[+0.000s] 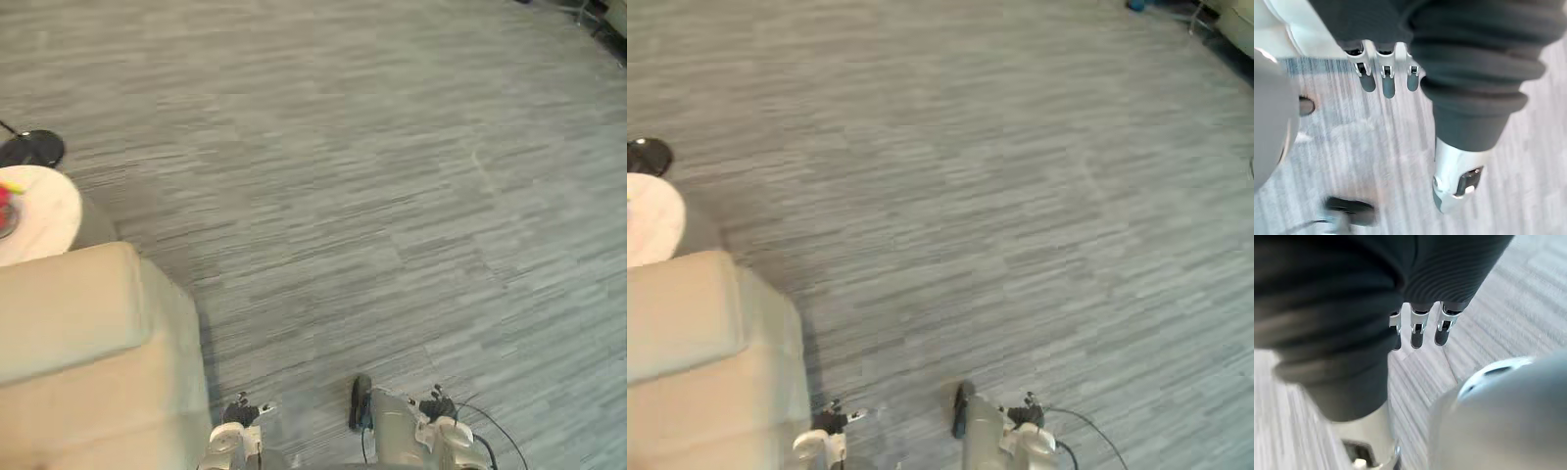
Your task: Pick up cushions and gather them together orderly.
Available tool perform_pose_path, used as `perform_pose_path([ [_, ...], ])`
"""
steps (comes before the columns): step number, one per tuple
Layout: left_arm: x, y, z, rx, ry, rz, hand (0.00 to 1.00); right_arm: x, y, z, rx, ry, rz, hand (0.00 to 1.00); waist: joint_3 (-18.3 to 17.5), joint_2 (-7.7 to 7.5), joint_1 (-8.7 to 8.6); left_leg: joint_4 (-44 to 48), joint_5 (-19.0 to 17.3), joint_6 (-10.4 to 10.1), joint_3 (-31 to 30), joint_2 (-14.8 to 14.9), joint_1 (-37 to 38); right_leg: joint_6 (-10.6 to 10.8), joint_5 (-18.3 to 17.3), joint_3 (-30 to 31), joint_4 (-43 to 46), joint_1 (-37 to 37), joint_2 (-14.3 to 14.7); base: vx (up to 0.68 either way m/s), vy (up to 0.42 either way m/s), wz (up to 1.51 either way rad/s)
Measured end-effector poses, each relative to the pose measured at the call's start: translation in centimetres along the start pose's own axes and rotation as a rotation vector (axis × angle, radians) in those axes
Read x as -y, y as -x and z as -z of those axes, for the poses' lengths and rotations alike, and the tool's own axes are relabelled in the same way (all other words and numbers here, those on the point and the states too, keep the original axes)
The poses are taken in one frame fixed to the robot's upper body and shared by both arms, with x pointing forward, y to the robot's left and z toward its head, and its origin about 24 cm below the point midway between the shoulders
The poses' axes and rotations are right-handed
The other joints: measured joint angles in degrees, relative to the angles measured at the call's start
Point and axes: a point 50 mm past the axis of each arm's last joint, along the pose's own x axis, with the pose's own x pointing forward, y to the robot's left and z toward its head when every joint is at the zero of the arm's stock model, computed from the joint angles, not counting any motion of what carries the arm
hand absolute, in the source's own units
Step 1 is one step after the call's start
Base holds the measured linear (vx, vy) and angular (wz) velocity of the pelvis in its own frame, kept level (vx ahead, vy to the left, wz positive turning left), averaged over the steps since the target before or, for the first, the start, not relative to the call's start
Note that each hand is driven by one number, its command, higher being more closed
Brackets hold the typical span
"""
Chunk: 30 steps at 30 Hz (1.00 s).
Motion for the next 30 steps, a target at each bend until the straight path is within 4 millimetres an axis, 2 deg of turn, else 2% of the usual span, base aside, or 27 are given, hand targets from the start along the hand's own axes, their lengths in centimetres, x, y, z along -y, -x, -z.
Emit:
perform_pose_path([
  [1, 0.1, 0.0, 0.0, -0.002, 0.010, 0.000, 0.00, -0.1, 0.0, -0.1, -0.002, 0.000, 0.000, 0.00, 0.1, 0.60, -0.12, 2.8, 1.0, -1.7, -0.9, 1.1, -1.2, -0.9, -1.3, -0.4, 0.2, 0.8, 1.0, 0.48, -0.417, -0.31],
  [2, 0.2, -0.1, -0.2, 0.005, 0.029, -0.002, 0.00, 0.2, 0.0, 0.1, -0.005, -0.006, 0.007, 0.00, 0.3, 0.78, -0.55, 10.2, 3.8, -1.3, -3.0, 1.8, -3.8, -1.9, -3.2, -0.5, 0.5, 2.0, 2.1, 0.46, -0.428, -0.15],
  [3, 0.4, 0.0, -0.2, 0.003, 0.061, -0.006, 0.00, 0.3, 0.0, 0.2, -0.011, -0.014, 0.012, 0.00, 0.6, 1.15, -0.54, 19.1, 8.2, 1.9, -4.7, 2.4, -7.0, -2.9, -4.5, -0.5, 0.0, 4.3, 3.3, 0.46, -0.424, -0.24],
  [4, 0.5, 0.0, -0.5, 0.017, 0.095, -0.014, 0.00, 0.3, 0.1, 0.5, -0.015, -0.029, 0.014, 0.00, 1.1, 1.74, -0.47, 30.7, 16.0, 5.6, -7.0, 3.2, -11.3, -4.0, -5.7, -0.1, -1.4, 8.2, 4.6, 0.46, -0.360, -0.46],
  [5, 0.6, 0.0, -0.7, 0.033, 0.102, -0.011, 0.00, 0.5, 0.2, 0.7, -0.023, -0.050, 0.023, 0.00, 1.6, 1.96, 0.17, 39.9, 15.4, 5.0, -7.6, 4.2, -14.6, -5.0, -6.3, 1.0, -3.2, 12.4, 6.5, 0.37, -0.245, -0.52],
  [7, 0.5, 0.0, -1.4, 0.064, 0.105, -0.011, 0.00, 0.1, 0.4, 1.1, -0.032, -0.067, 0.014, 0.00, 2.0, 1.19, 0.67, 46.3, 13.4, 2.6, -7.0, 3.7, -19.2, -6.2, -7.1, 2.5, -6.1, 18.1, 7.5, 0.44, -0.265, -0.53],
  [8, 0.5, 0.0, -1.9, 0.087, 0.107, -0.010, 0.00, -0.2, 0.5, 1.3, -0.039, -0.085, 0.008, 0.00, 2.2, 0.26, 0.90, 46.4, 12.4, 2.6, -6.4, 2.9, -21.6, -6.4, -7.5, 3.6, -7.9, 20.5, 7.5, 0.50, -0.297, -0.64],
  [9, 0.7, 0.0, -2.5, 0.110, 0.121, -0.006, 0.00, -0.5, 0.6, 1.4, -0.043, -0.098, 0.001, 0.00, 2.1, 0.09, 1.30, 44.1, 10.4, 2.6, -4.7, 1.9, -26.7, -6.6, -8.5, 5.6, -10.6, 23.2, 8.3, 0.38, -0.213, -0.54],
  [10, 0.7, 0.0, -2.5, 0.112, 0.123, -0.006, 0.00, -0.5, 0.6, 1.4, -0.044, -0.100, 0.001, 0.00, 2.0, 0.18, 1.37, 43.3, 10.1, 2.5, -4.6, 1.8, -27.3, -6.6, -8.7, 5.9, -10.9, 23.5, 8.5, 0.29, -0.128, -0.56],
  [11, 1.1, 0.0, -2.7, 0.115, 0.135, 0.004, 0.00, -0.7, 0.5, 1.2, -0.038, -0.112, -0.002, 0.00, 1.9, 0.30, 1.70, 37.4, 8.5, 2.3, -3.7, 0.6, -28.9, -6.0, -9.3, 7.0, -11.4, 24.8, 8.9, 0.33, -0.029, -0.53],
  [12, 1.3, 0.0, -2.8, 0.119, 0.138, 0.007, 0.00, -0.7, 0.5, 1.2, -0.044, -0.132, -0.001, 0.00, 2.0, 0.15, 2.04, 25.3, 7.5, 1.6, -4.2, -2.7, -28.9, -5.0, -10.1, 9.2, -12.3, 26.8, 9.2, 0.34, -0.003, -0.57],
  [13, 1.3, 0.0, -2.9, 0.122, 0.138, 0.008, 0.00, -0.7, 0.5, 1.2, -0.043, -0.132, -0.001, 0.00, 2.0, 0.13, 2.08, 22.3, 7.5, 1.6, -4.5, -3.7, -28.8, -5.0, -10.3, 9.7, -12.6, 27.3, 9.2, 0.44, 0.040, -0.74],
  [14, 1.6, 0.0, -3.0, 0.126, 0.141, 0.014, 0.00, -0.8, 0.4, 0.9, -0.036, -0.134, -0.003, 0.00, 1.9, 0.06, 2.21, 13.7, 8.5, 1.3, -6.5, -6.5, -28.8, -4.4, -11.1, 11.7, -13.1, 28.2, 9.2, 0.41, 0.101, -0.91],
  [15, 1.6, 0.0, -3.1, 0.131, 0.141, 0.015, 0.00, -1.0, 0.4, 0.7, -0.032, -0.134, -0.007, 0.00, 1.7, -0.22, 2.43, 8.2, 12.1, 2.3, -8.5, -8.4, -28.6, -3.6, -12.1, 14.3, -13.4, 28.9, 9.2, 0.43, 0.132, -1.00],
  [16, 1.6, 0.0, -3.1, 0.132, 0.140, 0.014, 0.00, -1.1, 0.4, 0.8, -0.034, -0.134, -0.009, 0.00, 1.6, -0.46, 2.58, 7.9, 13.7, 2.9, -8.9, -8.8, -28.5, -3.2, -12.5, 15.5, -13.4, 29.2, 9.1, 0.47, 0.179, -1.03],
  [17, 1.2, 0.0, -3.1, 0.134, 0.136, 0.006, 0.00, -1.7, 0.7, 1.2, -0.048, -0.144, -0.018, 0.00, 0.3, -1.81, 2.80, 8.7, 13.9, 4.3, -7.3, -9.7, -27.8, -2.0, -13.9, 18.3, -12.5, 29.1, 7.8, 0.51, 0.178, -0.71],
  [19, 1.2, 0.0, -3.3, 0.139, 0.137, 0.008, 0.00, -1.8, 0.9, 1.9, -0.067, -0.154, -0.011, 0.00, 0.0, -3.24, 2.47, 11.0, 10.6, 5.6, -4.2, -9.4, -26.4, -0.4, -14.8, 20.2, -8.5, 28.5, 6.9, 0.51, 0.170, -0.75],
  [20, 1.2, 0.0, -3.3, 0.138, 0.135, 0.007, 0.00, -2.1, 1.1, 2.3, -0.079, -0.159, -0.016, 0.00, -0.4, -3.91, 2.58, 12.1, 8.8, 6.1, -2.3, -9.3, -25.2, 1.4, -15.8, 20.4, -4.4, 27.5, 6.3, 0.44, 0.165, -1.05],
  [21, 1.4, 0.0, -3.0, 0.124, 0.125, 0.014, 0.00, -2.5, 1.3, 2.4, -0.083, -0.164, -0.028, 0.00, -0.5, -4.15, 2.72, 12.2, 6.2, 7.3, 0.8, -8.8, -21.6, 4.9, -15.8, 19.6, 8.2, 23.3, 5.4, 0.42, 0.158, -0.94],
  [22, 1.5, 0.0, -2.9, 0.116, 0.120, 0.018, 0.00, -2.7, 1.3, 2.4, -0.081, -0.160, -0.034, 0.00, -0.5, -4.08, 2.72, 12.1, 5.6, 7.5, 1.2, -8.7, -20.4, 6.5, -15.7, 18.8, 12.7, 21.4, 5.0, 0.36, 0.153, -1.04],
  [23, 1.8, 0.0, -2.7, 0.104, 0.108, 0.027, 0.00, -2.7, 1.2, 2.2, -0.073, -0.159, -0.041, 0.00, -0.5, -3.94, 2.68, 11.8, 4.3, 7.8, 2.9, -8.4, -17.9, 6.8, -16.0, 16.1, 19.7, 18.1, 3.6, 0.32, 0.146, -0.84],
  [24, 2.0, 0.0, -2.5, 0.097, 0.091, 0.037, 0.00, -2.7, 1.2, 1.8, -0.054, -0.163, -0.045, 0.00, -0.7, -3.48, 2.36, 10.9, 3.0, 7.8, 4.2, -7.7, -15.1, 5.7, -16.6, 11.0, 24.0, 14.7, 1.4, 0.35, 0.131, -0.72],
  [25, 2.1, 0.0, -2.6, 0.096, 0.088, 0.039, 0.00, -2.7, 1.2, 1.7, -0.048, -0.164, -0.045, 0.00, -0.8, -3.40, 2.16, 10.3, 2.7, 7.6, 4.7, -7.4, -14.3, 5.1, -16.9, 9.3, 24.1, 13.7, 0.9, 0.27, 0.069, -0.55],
  [26, 2.2, -0.1, -2.7, 0.096, 0.087, 0.041, 0.00, -2.7, 1.2, 1.7, -0.047, -0.165, -0.045, 0.00, -0.7, -3.27, 2.16, 8.2, 2.6, 7.6, 6.1, -6.8, -11.9, 4.0, -17.5, 6.4, 22.2, 12.5, -0.3, 0.27, 0.011, -0.45],
  [28, 2.2, -0.1, -2.5, 0.085, 0.086, 0.040, 0.00, -2.5, 1.2, 1.6, -0.043, -0.170, -0.040, 0.00, -0.9, -2.72, 2.00, 3.8, 2.3, 6.8, 8.0, -5.1, -7.6, 3.6, -17.5, 0.8, 15.0, 10.4, -1.0, 0.33, -0.038, -0.63],
  [30, 2.1, -0.2, -2.7, 0.085, 0.069, 0.041, 0.00, -2.4, 1.1, 1.4, -0.035, -0.174, -0.036, 0.00, -1.0, -2.71, 1.66, 1.2, 2.4, 5.7, 9.3, -3.8, -5.8, 2.8, -14.2, -1.3, 5.9, 7.1, -0.9, 0.30, -0.102, -0.42],
])
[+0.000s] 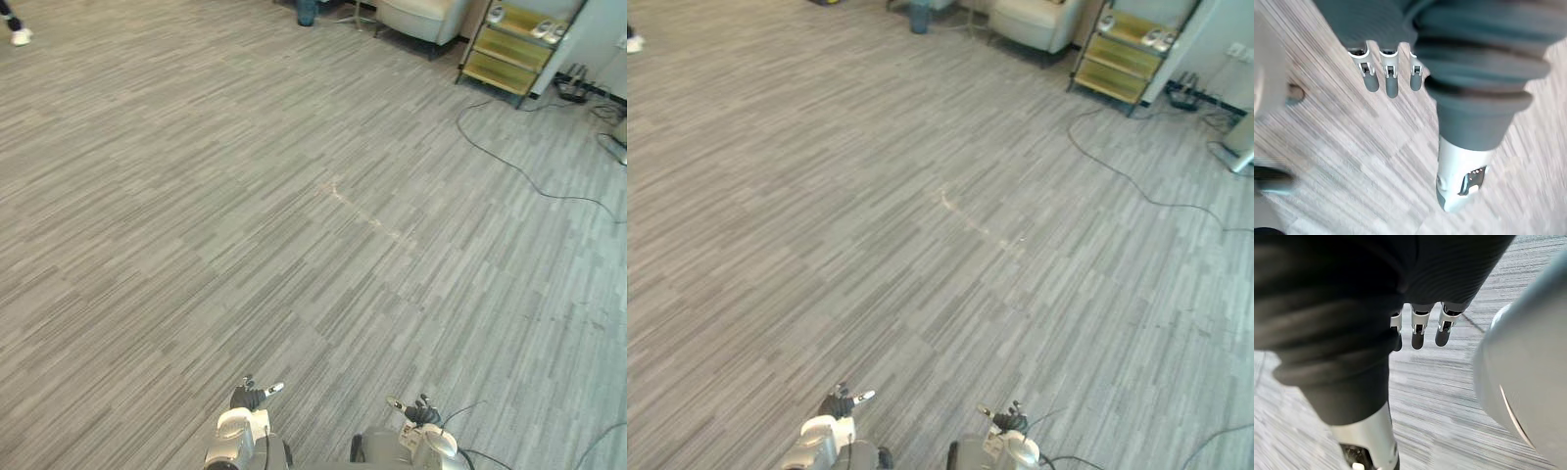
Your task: Pick up cushions and gather them together orderly.
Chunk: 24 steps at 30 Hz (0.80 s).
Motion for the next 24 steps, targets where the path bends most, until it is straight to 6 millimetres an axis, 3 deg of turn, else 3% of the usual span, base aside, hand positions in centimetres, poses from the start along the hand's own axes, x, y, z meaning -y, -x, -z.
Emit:
perform_pose_path([
  [2, -0.1, -0.1, 0.1, -0.012, -0.044, 0.011, 0.00, 1.0, -0.3, -0.2, -0.003, 0.018, 0.025, 0.00, -0.2, -0.49, -1.28, -2.0, 0.0, -2.1, -0.7, 0.0, 1.5, -1.1, 8.7, 1.7, -10.4, -1.9, 0.2, 0.34, -0.198, 0.07],
  [3, -0.1, -0.1, 0.2, -0.016, -0.047, 0.012, 0.00, 1.5, -0.3, 0.0, -0.014, 0.028, 0.036, 0.00, -0.2, -0.66, -1.68, -2.0, -0.2, -2.4, -1.6, 0.0, 2.1, -2.2, 12.5, 2.2, -10.6, -1.7, 0.3, 0.41, -0.273, 0.29],
  [4, 0.2, 0.0, 0.5, -0.025, -0.047, 0.017, 0.00, 2.3, -0.4, 0.0, -0.022, 0.039, 0.056, 0.00, -0.2, 0.43, -2.08, -1.8, 0.1, -2.7, -4.0, 1.2, 2.9, -3.8, 12.8, 2.0, -9.5, -1.0, 1.4, 0.44, -0.304, 0.20],
  [5, 0.2, 0.1, 0.8, -0.032, -0.046, 0.015, 0.00, 2.7, -0.5, 0.2, -0.030, 0.037, 0.069, 0.00, -0.3, 1.54, -1.99, 0.4, 1.3, -4.7, -5.9, 2.6, 2.7, -4.7, 10.6, 1.8, -8.7, -0.1, 2.5, 0.53, -0.385, 0.03],
  [6, -0.1, 0.2, 1.0, -0.037, -0.031, 0.005, 0.00, 3.1, -0.5, 0.2, -0.032, 0.014, 0.084, 0.00, -0.3, 2.80, -2.29, 9.3, 1.7, -4.7, -9.3, 4.1, -0.5, -5.8, 8.2, 0.8, -7.4, 1.1, 3.9, 0.43, -0.326, -0.05],
  [7, -0.2, 0.2, 0.9, -0.035, -0.019, -0.001, 0.00, 3.2, -0.5, 0.2, -0.029, 0.008, 0.086, 0.00, -0.1, 3.13, -2.49, 14.7, 2.6, -4.4, -10.7, 4.8, -2.4, -6.2, 7.3, 0.7, -7.4, 2.0, 4.5, 0.42, -0.330, -0.13],
  [8, -0.2, 0.2, 0.8, -0.025, -0.007, -0.008, 0.00, 3.3, -0.5, 0.1, -0.022, 0.007, 0.089, 0.00, 0.2, 3.67, -2.40, 26.7, 7.7, -3.0, -13.5, 6.0, -7.1, -7.1, 6.0, 0.8, -7.7, 4.4, 5.8, 0.43, -0.291, -0.19],
  [9, -0.3, 0.2, 0.7, -0.019, 0.002, -0.011, 0.00, 3.3, -0.5, 0.1, -0.023, 0.004, 0.090, 0.00, 0.6, 3.66, -1.98, 33.7, 9.9, -2.3, -14.9, 6.9, -9.9, -7.9, 5.4, 1.4, -8.3, 6.5, 6.5, 0.42, -0.256, -0.41],
  [10, -0.4, 0.4, 0.9, -0.014, 0.009, -0.014, 0.00, 3.2, -0.4, 0.3, -0.024, -0.004, 0.089, 0.00, 1.0, 3.56, -1.55, 41.7, 9.6, -2.7, -15.9, 7.4, -12.6, -8.8, 4.7, 2.2, -9.2, 10.0, 7.5, 0.41, -0.203, -0.44],
  [12, 0.0, 0.3, -0.2, 0.034, 0.004, 0.002, 0.00, 2.8, -0.3, 0.7, -0.033, -0.012, 0.077, 0.00, 1.5, 2.10, -0.84, 46.6, 8.2, -4.4, -15.1, 6.3, -18.2, -9.4, 2.8, 3.6, -12.2, 15.8, 7.5, 0.37, -0.168, -0.36],
  [14, 0.7, 0.3, -0.5, 0.050, 0.000, 0.023, 0.00, 2.5, -0.3, 0.4, -0.027, -0.032, 0.070, 0.00, 1.4, 2.19, -0.39, 43.1, 6.8, -3.9, -12.1, 6.0, -23.4, -9.2, 1.1, 4.6, -14.8, 19.1, 7.8, 0.35, -0.095, -0.25],
  [16, 1.1, 0.4, -0.7, 0.068, 0.009, 0.032, 0.00, 2.8, -0.2, 0.3, -0.017, -0.037, 0.077, 0.00, 1.4, 2.52, -0.13, 30.6, 5.6, -3.4, -8.1, 3.6, -25.8, -8.7, 0.0, 5.4, -17.1, 22.2, 7.8, 0.41, -0.004, -0.13],
  [17, 1.1, 0.4, -0.8, 0.073, 0.010, 0.034, 0.00, 3.0, -0.2, 0.2, -0.016, -0.048, 0.086, 0.00, 1.2, 2.30, 0.28, 20.0, 6.0, -3.5, -7.3, 1.0, -25.9, -8.2, -0.9, 6.0, -18.1, 23.6, 7.2, 0.44, 0.046, -0.24],
  [18, 1.1, 0.4, -0.6, 0.070, 0.002, 0.036, 0.00, 3.3, -0.3, 0.1, -0.013, -0.060, 0.096, 0.00, 1.0, 2.36, 0.61, 9.1, 8.8, -3.8, -7.6, -1.8, -25.6, -7.7, -1.6, 6.9, -19.2, 24.7, 6.9, 0.49, 0.076, -0.48],
  [19, 1.0, 0.4, -0.7, 0.074, 0.000, 0.034, 0.00, 3.1, -0.4, 0.0, -0.018, -0.067, 0.097, 0.00, 0.8, 2.16, 1.20, 4.3, 14.6, -2.2, -8.9, -3.7, -25.2, -6.9, -2.3, 8.4, -20.1, 25.7, 6.6, 0.51, 0.092, -0.71],
  [20, 0.7, 0.4, -0.7, 0.075, -0.002, 0.028, 0.00, 2.8, -0.4, 0.3, -0.031, -0.071, 0.092, 0.00, 0.0, 0.57, 2.16, 4.2, 16.5, 0.3, -8.9, -5.4, -24.6, -5.9, -3.0, 10.3, -20.6, 26.4, 5.3, 0.59, 0.087, -0.66],
  [22, 0.0, 0.3, -0.7, 0.065, -0.001, 0.007, 0.00, 2.4, -0.1, 1.4, -0.062, -0.070, 0.082, 0.00, -1.6, -2.12, 1.59, 6.9, 13.2, 2.5, -6.8, -6.8, -23.5, -2.5, -2.0, 12.8, -16.5, 25.8, 2.5, 0.67, 0.076, -0.37],
  [24, -0.4, 0.3, -0.5, 0.057, -0.012, 0.001, 0.00, 2.1, 0.3, 2.2, -0.085, -0.073, 0.076, 0.00, -1.9, -3.27, 1.83, 8.1, 9.5, 2.7, -5.7, -6.8, -19.4, 1.3, 1.2, 13.7, -2.0, 21.8, 2.2, 0.64, 0.109, -0.28],
])
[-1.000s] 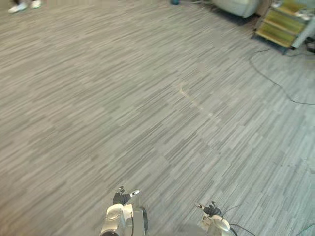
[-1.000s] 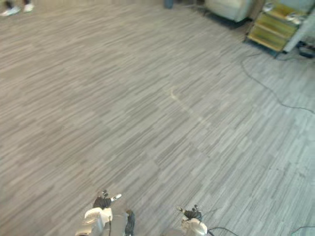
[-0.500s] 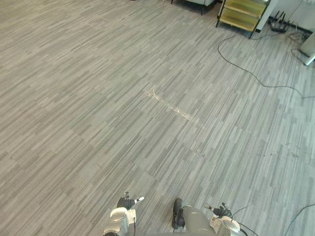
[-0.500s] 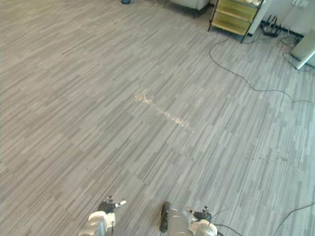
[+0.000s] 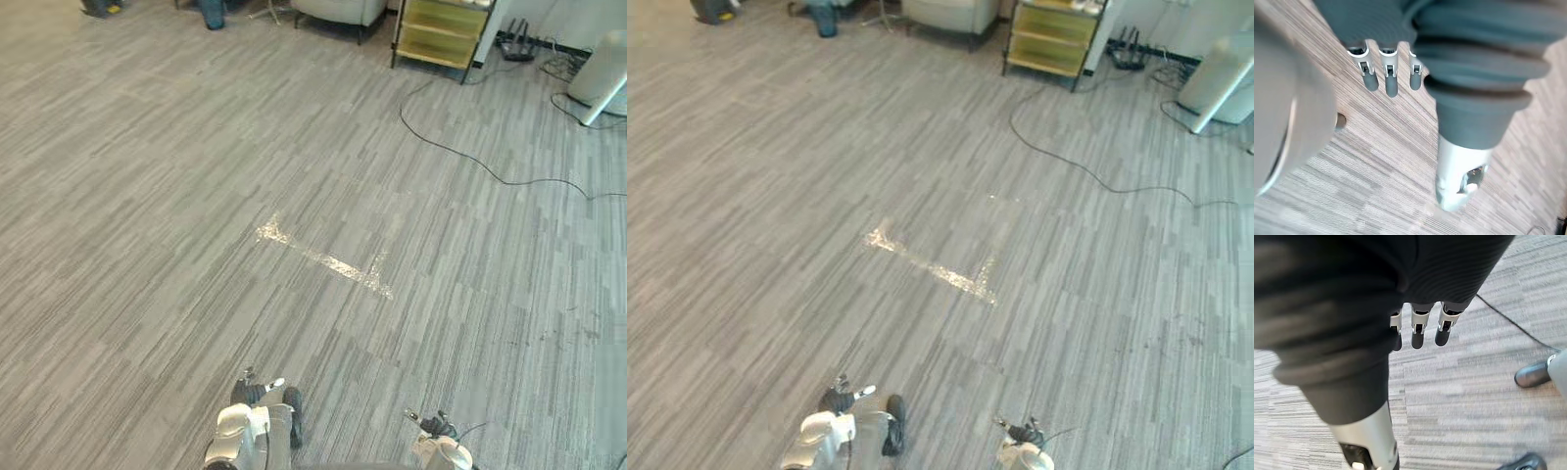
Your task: Pick up cushions and gather them together orderly.
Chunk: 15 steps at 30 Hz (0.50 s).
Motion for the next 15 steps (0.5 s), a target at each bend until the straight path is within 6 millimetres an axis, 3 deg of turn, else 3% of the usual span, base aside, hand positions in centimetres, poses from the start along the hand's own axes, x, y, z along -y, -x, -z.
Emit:
perform_pose_path([
  [1, 0.1, 0.0, 0.2, -0.012, -0.017, 0.009, 0.00, 0.0, 0.1, 0.3, -0.003, -0.003, -0.001, 0.00, 0.1, 0.15, -0.53, -1.2, -2.8, -0.2, -0.4, 0.3, 4.0, 3.1, 5.8, -0.2, 14.3, -5.4, -0.4, 0.73, 0.101, -0.14],
  [2, 0.4, 0.0, 0.2, -0.021, -0.033, 0.021, 0.00, 0.1, 0.2, 0.2, 0.009, -0.006, -0.005, 0.00, 0.4, 0.54, -1.12, -2.4, -5.1, -0.7, -1.0, 0.1, 7.5, 4.0, 7.8, -0.4, 25.8, -10.3, -1.3, 0.58, 0.044, -0.01],
  [3, 0.6, 0.0, 0.6, -0.037, -0.043, 0.028, 0.00, 0.1, 0.2, -0.1, 0.024, 0.003, -0.012, 0.00, 0.3, 0.20, -1.64, -2.8, -5.9, -0.5, -1.1, 0.1, 9.9, 2.8, 6.2, -1.0, 31.6, -13.6, -2.0, 0.67, -0.018, 0.07],
  [4, 0.9, 0.1, 0.7, -0.046, -0.047, 0.038, 0.00, 0.2, 0.2, -0.4, 0.040, 0.007, -0.015, 0.00, 0.6, 0.88, -2.18, -4.5, -6.4, -0.1, -1.1, 0.4, 13.9, 1.6, 4.5, -3.2, 34.6, -17.2, -3.3, 0.55, -0.050, 0.06],
  [5, 1.3, 0.1, 0.8, -0.048, -0.040, 0.045, 0.00, 0.5, 0.2, -0.9, 0.063, 0.006, -0.012, 0.00, 0.9, 1.96, -2.31, -6.4, -7.1, -0.5, -1.2, 1.8, 17.3, 0.5, 3.1, -5.5, 33.9, -20.0, -3.5, 0.65, -0.092, 0.01],
  [7, 1.3, 0.0, 0.7, -0.045, -0.033, 0.042, 0.00, 0.6, 0.2, -1.4, 0.085, 0.006, -0.013, 0.00, 1.5, 2.60, -2.37, -9.9, -7.5, -0.9, -1.2, 3.6, 23.0, -0.7, 0.8, -8.7, 28.7, -23.7, -3.7, 0.50, -0.125, 0.10],
  [9, 1.2, 0.1, 0.8, -0.050, -0.032, 0.039, 0.00, 0.8, 0.1, -1.5, 0.090, 0.009, -0.009, 0.00, 1.5, 2.57, -3.11, -12.1, -7.5, -0.9, -1.4, 5.3, 27.0, -1.5, 1.2, -10.3, 14.7, -27.1, -3.9, 0.62, -0.284, 0.36],
  [10, 1.1, 0.1, 0.9, -0.051, -0.035, 0.038, 0.00, 0.8, 0.1, -1.5, 0.088, 0.011, -0.008, 0.00, 1.4, 2.48, -3.67, -13.2, -7.7, -1.3, -2.0, 5.8, 28.3, -1.5, 4.6, -9.3, 4.2, -28.2, -3.8, 0.58, -0.330, 0.60],
  [11, 0.8, 0.1, 1.1, -0.059, -0.041, 0.030, 0.00, 1.2, 0.2, -0.8, 0.063, 0.016, 0.000, 0.00, 0.9, 1.59, -4.52, -13.9, -8.0, -2.1, -3.6, 5.1, 28.9, -1.7, 11.6, -7.0, -6.8, -27.8, -3.9, 0.59, -0.354, 0.47],
  [12, 0.9, 0.2, 1.6, -0.082, -0.036, 0.030, 0.00, 1.3, -0.1, -1.2, 0.063, 0.013, 0.004, 0.00, 0.9, 3.13, -4.66, -13.8, -8.6, -3.1, -5.6, 7.0, 30.3, -4.1, 15.7, -7.6, -5.1, -27.8, -2.3, 0.59, -0.342, 0.08],
  [13, 1.2, 0.4, 2.4, -0.112, -0.039, 0.036, 0.00, 1.7, -0.4, -2.1, 0.077, 0.037, 0.012, 0.00, 0.1, 5.74, -4.18, -11.5, -7.3, -5.3, -7.3, 9.2, 29.2, -5.1, 13.6, -8.1, -4.1, -27.8, -0.3, 0.59, -0.324, -0.24],
  [14, 1.4, 0.5, 2.6, -0.118, -0.030, 0.038, 0.00, 1.8, -0.5, -2.5, 0.086, 0.042, 0.011, 0.00, 0.1, 6.62, -4.17, -8.9, -6.1, -6.9, -8.4, 9.8, 28.3, -5.7, 12.0, -8.3, -3.2, -27.7, 0.3, 0.58, -0.311, -0.22],
  [15, 1.4, 0.5, 2.6, -0.119, -0.008, 0.029, 0.00, 1.6, -0.5, -2.5, 0.088, 0.040, 0.007, 0.00, 0.3, 7.30, -4.31, -0.8, -2.7, -7.0, -10.5, 10.3, 25.2, -6.3, 9.3, -8.7, -2.2, -26.3, 1.0, 0.56, -0.326, 0.08],
])
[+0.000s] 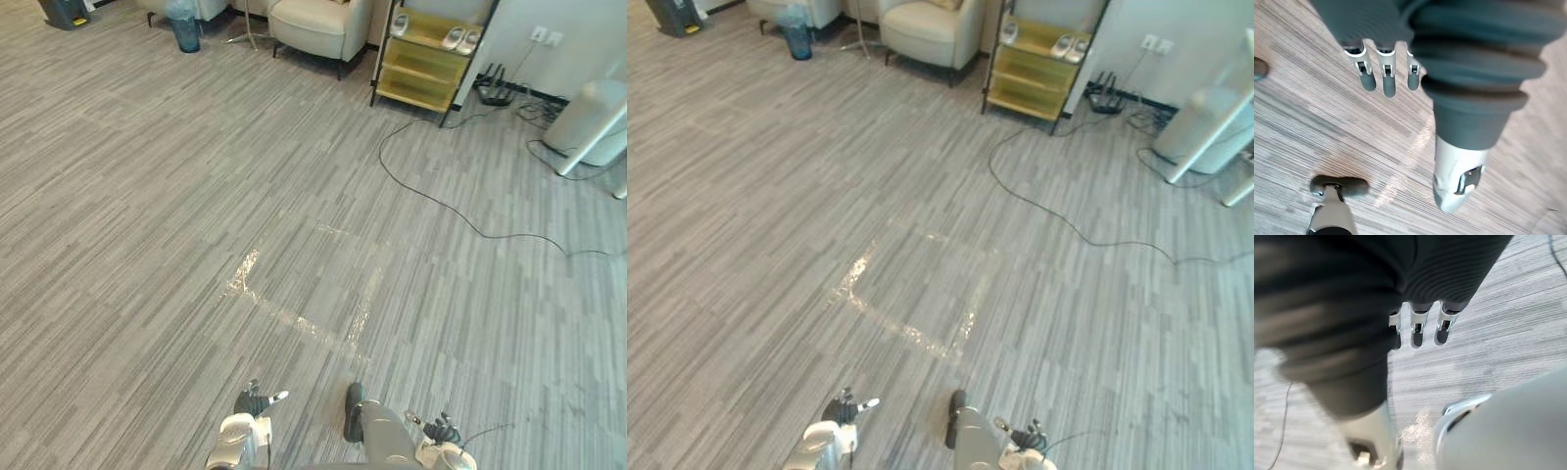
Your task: Pick up cushions and gather them together orderly.
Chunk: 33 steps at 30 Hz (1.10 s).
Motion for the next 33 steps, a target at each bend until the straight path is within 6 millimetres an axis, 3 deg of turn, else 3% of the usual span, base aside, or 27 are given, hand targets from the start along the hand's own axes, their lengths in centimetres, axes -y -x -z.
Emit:
perform_pose_path([
  [2, -0.3, 0.0, -0.2, 0.008, 0.020, -0.012, 0.00, 0.1, 0.1, 0.4, -0.011, 0.006, 0.003, 0.00, 1.0, -0.04, -0.04, 21.6, 8.5, -1.0, -3.7, 0.8, -9.5, -1.3, -2.6, -1.2, -2.0, 6.2, 0.8, 0.59, -0.336, 0.16],
  [4, -0.7, 0.0, -0.7, 0.032, 0.044, -0.029, 0.00, -0.2, 0.2, 0.6, -0.013, 0.001, -0.007, 0.00, 1.8, -0.41, 1.29, 37.0, 6.3, 0.0, -2.9, 1.9, -16.5, -2.9, -4.2, -0.9, -5.7, 14.1, 2.4, 0.46, -0.195, -0.16],
  [6, -0.7, 0.0, -1.6, 0.074, 0.042, -0.025, 0.00, -0.7, 0.4, 1.0, -0.023, -0.007, -0.021, 0.00, 2.4, -1.56, 2.04, 39.8, 4.5, 0.8, 0.0, 1.8, -22.2, -2.9, -5.8, -0.5, -8.8, 19.9, 2.5, 0.41, -0.135, -0.07],
  [9, -0.2, 0.0, -2.4, 0.111, 0.030, -0.008, 0.00, -0.9, 0.4, 0.9, -0.026, -0.035, -0.020, 0.00, 2.1, -1.46, 2.70, 30.1, 1.3, 1.7, 7.0, 1.1, -29.7, -1.9, -7.7, -0.4, -12.9, 25.6, 2.5, 0.37, -0.033, -0.01],
  [11, -0.1, 0.0, -2.4, 0.112, 0.025, -0.004, 0.00, -0.8, 0.4, 1.0, -0.032, -0.062, -0.012, 0.00, 2.0, -1.49, 2.92, 11.1, 0.8, 1.8, 11.1, -2.7, -29.6, -0.5, -8.4, -0.1, -15.7, 29.6, 1.6, 0.56, 0.077, -0.02],
  [12, 0.0, 0.0, -2.4, 0.113, 0.021, -0.001, 0.00, -0.9, 0.4, 0.9, -0.031, -0.064, -0.012, 0.00, 2.0, -1.51, 3.01, 3.3, 2.7, 2.0, 11.2, -4.6, -29.2, 0.1, -8.8, 0.2, -16.7, 30.8, 1.2, 0.55, 0.109, -0.25],
  [13, 0.0, 0.0, -2.5, 0.115, 0.020, 0.001, 0.00, -1.0, 0.3, 0.7, -0.029, -0.069, -0.012, 0.00, 1.9, -1.53, 3.53, -5.0, 8.5, 3.1, 10.8, -6.6, -28.4, 1.2, -9.5, 1.4, -18.0, 32.2, 0.9, 0.64, 0.179, -0.44],
  [14, -0.2, -0.1, -2.4, 0.109, 0.017, -0.003, 0.00, -1.3, 0.3, 0.8, -0.035, -0.069, -0.018, 0.00, 1.5, -2.63, 4.11, -5.7, 10.1, 5.1, 11.6, -8.3, -27.3, 1.6, -9.7, 2.9, -18.8, 33.3, -0.4, 0.54, 0.152, -0.38],
  [16, -0.4, -0.1, -2.3, 0.102, 0.010, -0.006, 0.00, -2.1, 0.6, 1.4, -0.052, -0.082, -0.035, 0.00, 0.2, -4.70, 3.82, -4.6, 7.2, 7.9, 12.3, -10.2, -26.7, 2.7, -8.6, 5.0, -17.5, 33.0, -2.6, 0.61, 0.182, -0.02],
  [18, -0.3, -0.1, -2.3, 0.099, 0.006, -0.001, 0.00, -2.5, 0.9, 2.1, -0.069, -0.073, -0.045, 0.00, -0.5, -5.78, 4.19, -1.8, 3.2, 8.3, 12.6, -11.1, -25.3, 3.2, -8.3, 7.5, -7.9, 30.6, -3.8, 0.54, 0.184, 0.09],
  [19, -0.2, -0.1, -2.1, 0.094, -0.003, 0.004, 0.00, -2.6, 1.0, 2.2, -0.067, -0.056, -0.051, 0.00, -0.5, -5.78, 4.13, -1.9, 1.8, 8.5, 12.6, -11.4, -23.6, 5.3, -7.2, 7.8, -0.7, 28.1, -3.9, 0.51, 0.171, 0.01],
  [20, -0.2, -0.1, -1.9, 0.084, -0.015, 0.009, 0.00, -2.7, 1.0, 2.2, -0.066, -0.053, -0.058, 0.00, -0.4, -5.59, 3.97, -2.7, -0.2, 8.5, 12.2, -11.8, -20.3, 10.2, -2.7, 8.7, 13.6, 22.4, -4.5, 0.50, 0.157, -0.01],
  [21, -0.2, -0.1, -1.9, 0.081, -0.033, 0.013, 0.00, -2.6, 1.0, 2.2, -0.062, -0.054, -0.060, 0.00, -0.4, -5.61, 3.84, -3.2, -1.3, 8.4, 12.0, -12.2, -17.9, 11.4, -2.5, 9.3, 22.6, 18.9, -4.8, 0.48, 0.117, 0.07],
  [23, -0.3, -0.1, -1.3, 0.059, -0.044, 0.015, 0.00, -2.3, 0.9, 1.5, -0.029, -0.048, -0.061, 0.00, 0.0, -4.78, 2.52, -5.0, -2.6, 7.5, 11.3, -12.4, -11.8, 10.9, -4.6, 7.8, 33.9, 12.5, -5.4, 0.47, 0.054, 0.25],
  [24, -0.2, -0.1, -1.4, 0.059, -0.047, 0.017, 0.00, -2.1, 0.9, 1.3, -0.019, -0.048, -0.060, 0.00, -0.1, -4.72, 2.27, -6.8, -2.6, 7.5, 10.9, -12.4, -9.0, 9.8, -5.8, 5.7, 34.2, 9.5, -5.8, 0.42, 0.000, 0.30],
  [26, -0.1, -0.2, -1.5, 0.059, -0.047, 0.020, 0.00, -1.9, 0.8, 1.1, -0.015, -0.050, -0.053, 0.00, 0.1, -4.40, 2.17, -10.5, -2.6, 7.5, 10.4, -11.6, -4.0, 6.5, -8.5, 1.3, 27.0, 6.5, -5.9, 0.42, -0.068, 0.28],
  [28, 0.0, -0.1, -1.3, 0.052, -0.043, 0.021, 0.00, -1.6, 0.7, 1.0, -0.015, -0.060, -0.042, 0.00, 0.1, -4.23, 2.12, -12.0, -2.8, 7.1, 10.4, -10.6, -1.7, 5.4, -8.4, -1.4, 15.6, 5.4, -5.5, 0.37, -0.127, 0.29],
  [29, 0.0, -0.1, -1.1, 0.050, -0.043, 0.022, 0.00, -1.5, 0.7, 1.0, -0.015, -0.065, -0.034, 0.00, 0.0, -3.98, 1.76, -13.0, -3.8, 5.4, 10.0, -10.0, -0.5, 4.4, -5.7, -1.8, 5.0, 5.1, -4.5, 0.35, -0.172, 0.37],
  [30, -0.2, -0.1, -1.0, 0.046, -0.050, 0.018, 0.00, -1.5, 0.7, 1.3, -0.028, -0.062, -0.034, 0.00, -0.4, -4.82, 1.58, -13.4, -4.4, 4.3, 9.0, -10.4, 0.3, 3.4, -0.4, -0.6, -3.3, 5.1, -4.1, 0.48, -0.236, 0.36],
  [31, -0.4, -0.1, -0.7, 0.028, -0.051, 0.012, 0.00, -1.1, 0.6, 1.4, -0.038, -0.057, -0.026, 0.00, -0.5, -5.21, 1.50, -13.4, -5.2, 3.1, 7.8, -10.6, 1.1, 1.9, 3.8, 0.7, -5.2, 5.0, -3.2, 0.51, -0.234, 0.04],
  [32, -0.1, 0.0, 0.1, -0.002, -0.040, 0.016, 0.00, -0.7, 0.3, 1.0, -0.036, -0.045, -0.016, 0.00, -0.9, -2.67, 1.79, -12.8, -5.0, 2.7, 7.2, -8.2, 1.1, 1.2, 4.2, 0.7, -6.2, 6.0, -1.5, 0.36, -0.161, -0.12],
  [33, 0.1, 0.1, 0.4, -0.010, -0.032, 0.021, 0.00, -0.4, 0.3, 1.0, -0.036, -0.039, -0.009, 0.00, -1.0, -1.81, 1.70, -12.3, -4.9, 2.5, 6.7, -7.6, 1.2, 0.8, 3.6, 0.5, -6.9, 6.6, -0.8, 0.41, -0.201, -0.22],
])
